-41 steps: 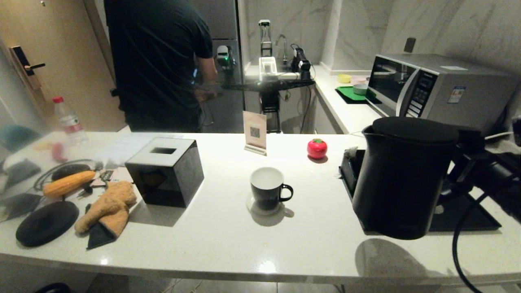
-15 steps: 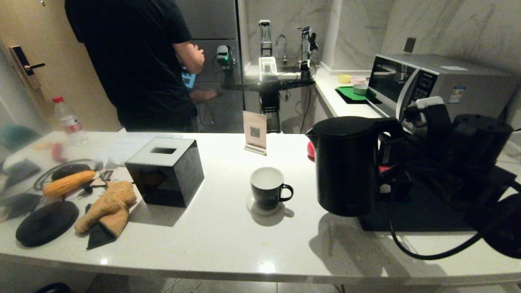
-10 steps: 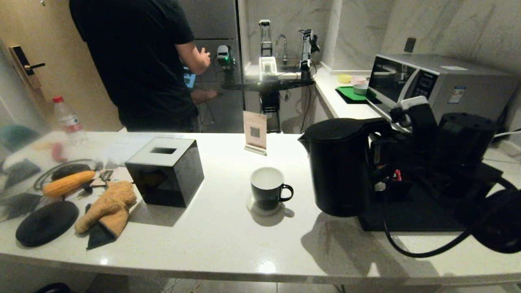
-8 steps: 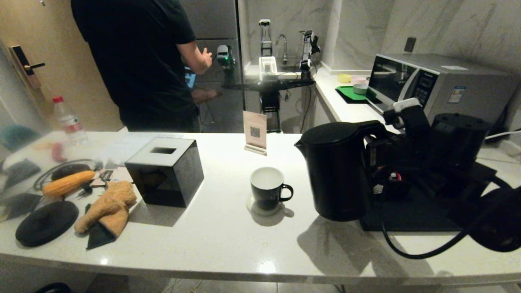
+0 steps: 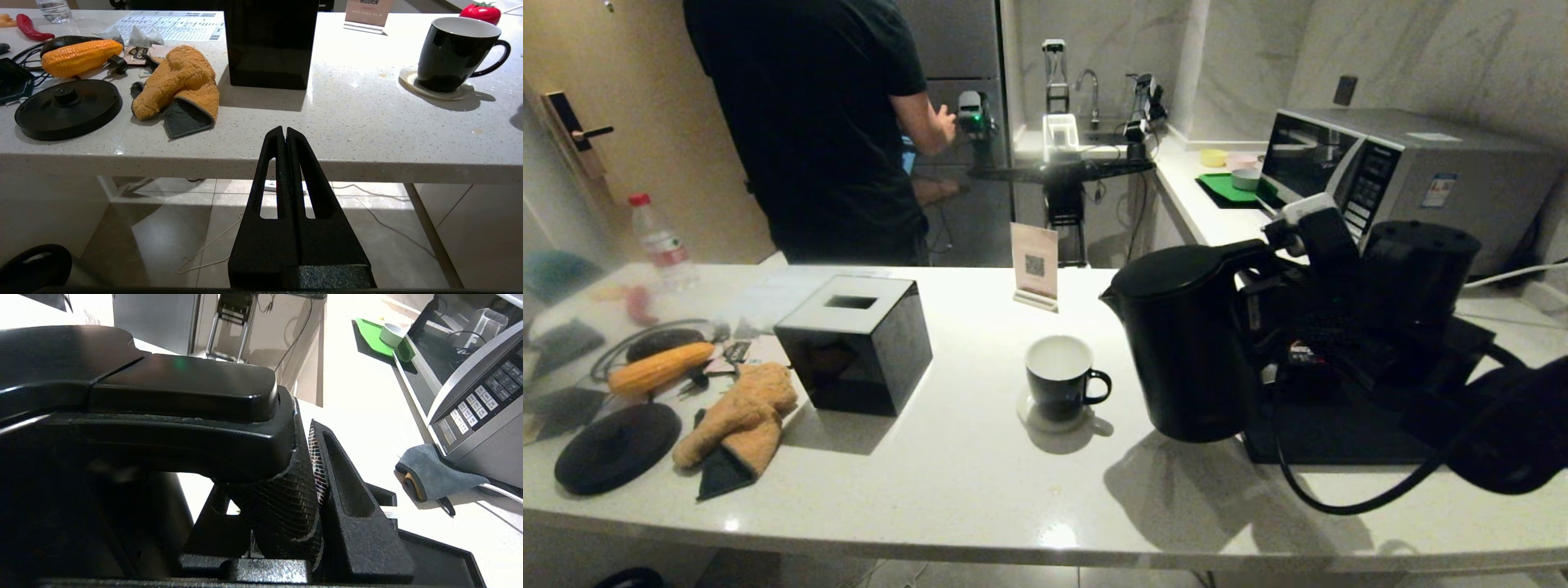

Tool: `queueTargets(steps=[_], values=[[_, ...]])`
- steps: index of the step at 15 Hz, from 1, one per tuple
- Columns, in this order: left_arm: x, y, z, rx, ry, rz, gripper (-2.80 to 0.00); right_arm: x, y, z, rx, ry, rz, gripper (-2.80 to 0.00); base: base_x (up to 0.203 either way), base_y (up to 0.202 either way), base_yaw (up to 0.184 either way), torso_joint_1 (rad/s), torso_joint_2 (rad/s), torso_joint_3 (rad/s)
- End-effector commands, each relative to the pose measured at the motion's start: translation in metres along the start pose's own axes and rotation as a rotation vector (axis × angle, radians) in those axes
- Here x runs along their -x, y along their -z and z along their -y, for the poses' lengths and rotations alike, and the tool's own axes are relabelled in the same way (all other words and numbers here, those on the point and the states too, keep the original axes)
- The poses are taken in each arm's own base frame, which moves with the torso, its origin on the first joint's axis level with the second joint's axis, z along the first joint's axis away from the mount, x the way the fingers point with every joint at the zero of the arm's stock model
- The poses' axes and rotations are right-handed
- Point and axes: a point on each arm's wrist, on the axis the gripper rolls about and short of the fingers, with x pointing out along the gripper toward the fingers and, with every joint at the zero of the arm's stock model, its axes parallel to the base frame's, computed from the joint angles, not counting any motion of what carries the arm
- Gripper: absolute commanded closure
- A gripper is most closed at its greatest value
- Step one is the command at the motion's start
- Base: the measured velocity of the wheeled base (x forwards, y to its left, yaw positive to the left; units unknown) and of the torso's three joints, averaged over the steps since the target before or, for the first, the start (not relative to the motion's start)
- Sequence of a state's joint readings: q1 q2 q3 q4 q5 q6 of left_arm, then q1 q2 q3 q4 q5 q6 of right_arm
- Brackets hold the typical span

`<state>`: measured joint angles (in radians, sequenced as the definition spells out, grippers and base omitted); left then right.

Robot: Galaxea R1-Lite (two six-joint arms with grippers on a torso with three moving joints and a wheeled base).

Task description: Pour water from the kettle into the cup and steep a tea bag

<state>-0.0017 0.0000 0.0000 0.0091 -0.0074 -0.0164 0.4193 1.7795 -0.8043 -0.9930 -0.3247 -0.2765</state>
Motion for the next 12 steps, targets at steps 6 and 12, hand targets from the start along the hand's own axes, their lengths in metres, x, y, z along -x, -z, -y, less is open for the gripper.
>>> queueTargets(steps=[6, 12], values=[[0.000, 0.000, 0.000, 0.000, 0.000, 0.000, 0.00, -0.015, -0.011, -0.016, 0.075, -0.018, 0.050, 0.00, 0.000, 0.000, 0.000, 0.000, 0.00, 0.000], [0.000, 0.000, 0.000, 0.000, 0.000, 0.000, 0.00, -0.021, -0.012, -0.020, 0.083, -0.023, 0.051, 0.00, 0.000, 0.000, 0.000, 0.000, 0.00, 0.000]])
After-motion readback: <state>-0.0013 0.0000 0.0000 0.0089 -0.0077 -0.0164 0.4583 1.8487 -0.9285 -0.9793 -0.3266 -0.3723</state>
